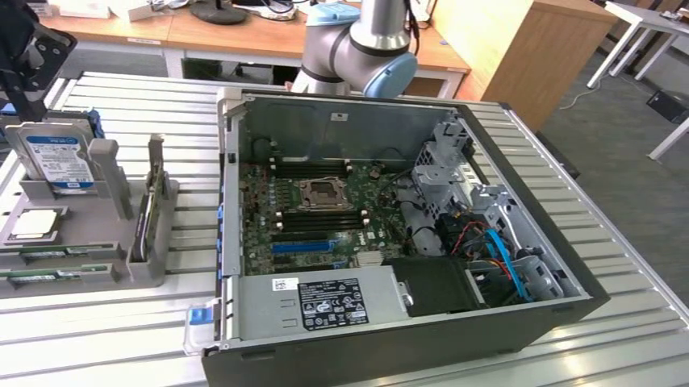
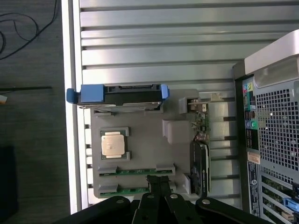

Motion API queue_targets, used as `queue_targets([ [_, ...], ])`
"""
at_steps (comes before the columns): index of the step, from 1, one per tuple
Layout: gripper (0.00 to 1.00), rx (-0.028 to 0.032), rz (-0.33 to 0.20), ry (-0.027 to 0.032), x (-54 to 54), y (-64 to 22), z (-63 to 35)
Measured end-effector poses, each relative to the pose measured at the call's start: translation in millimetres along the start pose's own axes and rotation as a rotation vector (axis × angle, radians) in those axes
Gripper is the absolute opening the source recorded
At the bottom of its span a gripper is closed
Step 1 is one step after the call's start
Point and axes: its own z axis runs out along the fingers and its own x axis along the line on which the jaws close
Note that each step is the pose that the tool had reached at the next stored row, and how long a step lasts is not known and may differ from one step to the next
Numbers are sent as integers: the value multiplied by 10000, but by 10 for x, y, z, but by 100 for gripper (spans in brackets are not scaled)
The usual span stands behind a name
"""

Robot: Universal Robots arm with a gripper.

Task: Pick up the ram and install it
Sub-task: 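Reach for the ram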

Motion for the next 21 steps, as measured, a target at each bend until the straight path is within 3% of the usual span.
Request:
queue_targets([
  [9, 11, 0, 1, 3, 20, -8, 0],
  [21, 11, -1, 1, 1, 16, -161, -6],
])
